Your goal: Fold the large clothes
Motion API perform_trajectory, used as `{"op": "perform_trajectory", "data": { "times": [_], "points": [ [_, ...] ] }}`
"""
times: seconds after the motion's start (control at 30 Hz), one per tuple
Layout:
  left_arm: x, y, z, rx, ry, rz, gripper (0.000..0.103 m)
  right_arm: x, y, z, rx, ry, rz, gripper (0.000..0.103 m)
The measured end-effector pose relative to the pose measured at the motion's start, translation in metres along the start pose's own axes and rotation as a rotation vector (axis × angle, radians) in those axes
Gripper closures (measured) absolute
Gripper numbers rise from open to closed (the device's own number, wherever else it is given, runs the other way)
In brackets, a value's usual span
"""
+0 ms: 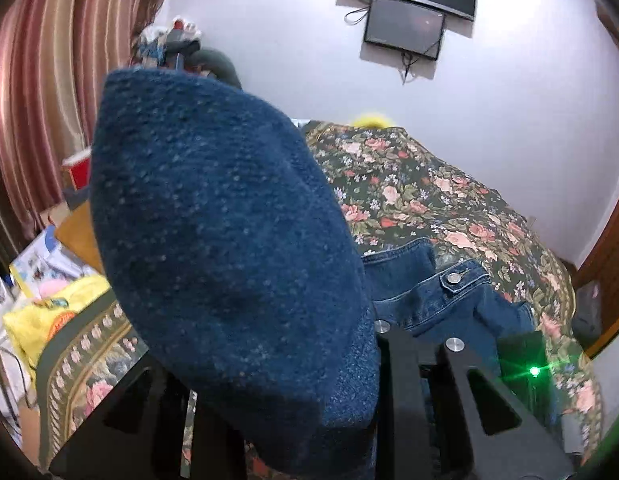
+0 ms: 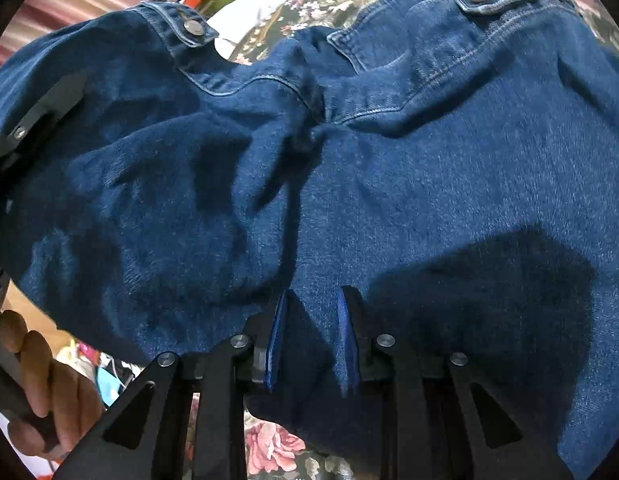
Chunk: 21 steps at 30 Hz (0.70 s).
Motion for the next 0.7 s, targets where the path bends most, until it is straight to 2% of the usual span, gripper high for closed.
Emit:
{"op": "perform_trajectory", "data": {
  "times": [0.1, 0.17, 0.2, 0.33, 0.4, 0.47, 0.5, 0.57, 0.67, 0.7],
  "points": [
    [0.004, -0.007, 0.02, -0.048, 0.02, 0.025, 0.079, 0.024, 0.011, 0.001, 0.012, 0.039, 0.004, 0.081],
    [0.01, -0.015, 0.039, -0.093, 0.028, 0.04, 0.079, 0.047, 0.02, 0.008, 0.002, 0.073, 0.051, 0.081],
    [0.012, -0.018, 0.051, -0.113, 0.037, 0.047, 0.079, 0.063, 0.026, 0.013, -0.001, 0.117, 0.096, 0.081],
    [0.024, -0.021, 0.111, -0.231, 0.084, 0.073, 0.079, 0.128, 0.049, 0.05, -0.018, 0.389, 0.249, 0.081],
    [0.029, -0.014, 0.147, -0.322, 0.109, 0.089, 0.079, 0.159, 0.064, 0.071, -0.072, 0.431, 0.295, 0.081],
    [0.031, 0.0, 0.184, -0.43, 0.131, 0.096, 0.079, 0.19, 0.088, 0.096, -0.127, 0.436, 0.333, 0.081],
    [0.027, 0.012, 0.205, -0.498, 0.145, 0.08, 0.079, 0.204, 0.098, 0.107, -0.156, 0.443, 0.352, 0.081],
    [0.016, 0.033, 0.226, -0.574, 0.174, 0.022, 0.079, 0.226, 0.114, 0.127, -0.206, 0.462, 0.379, 0.081],
    [-0.011, 0.077, 0.247, -0.67, 0.231, -0.143, 0.079, 0.244, 0.145, 0.143, -0.247, 0.492, 0.392, 0.081],
    [-0.015, 0.086, 0.248, -0.687, 0.239, -0.176, 0.078, 0.248, 0.155, 0.147, -0.251, 0.497, 0.388, 0.081]
  ]
}}
Point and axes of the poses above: each gripper's, at about its wrist camera, not at the fingertips, and x roughly against the way its jaws point, z to its right, y to its underside, the point moved 6 cm from there along -x, roughly the way its jaws point, and after that the axes turned 11 degrees about -z, right-handed, at the moved point
